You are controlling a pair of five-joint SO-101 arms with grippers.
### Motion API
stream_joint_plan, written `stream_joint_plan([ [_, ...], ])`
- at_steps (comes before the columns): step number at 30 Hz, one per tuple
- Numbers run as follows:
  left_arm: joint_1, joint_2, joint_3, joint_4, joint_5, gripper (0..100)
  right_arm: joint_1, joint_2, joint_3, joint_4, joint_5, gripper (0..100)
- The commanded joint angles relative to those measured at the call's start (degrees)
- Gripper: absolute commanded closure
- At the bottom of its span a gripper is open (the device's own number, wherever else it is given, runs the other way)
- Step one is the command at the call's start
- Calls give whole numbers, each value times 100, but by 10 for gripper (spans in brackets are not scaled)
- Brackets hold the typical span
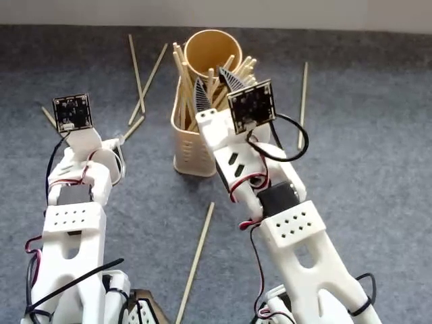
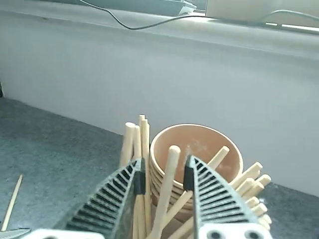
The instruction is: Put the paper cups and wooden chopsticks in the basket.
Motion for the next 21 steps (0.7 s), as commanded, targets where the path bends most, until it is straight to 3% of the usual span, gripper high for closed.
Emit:
stream_joint_plan([
  [1,75,-154,-48,-97,9,811,-119,-13,-13,4,273,863],
  [7,84,-154,-48,-97,9,811,-119,-57,-963,75,369,864],
  [13,84,-154,-48,-97,9,811,-75,-66,-2589,1578,387,864],
  [18,84,-154,-48,-97,9,811,611,-66,-4171,2818,765,864],
  [21,92,-154,-48,-97,9,811,1376,-57,-4919,3468,747,864],
])
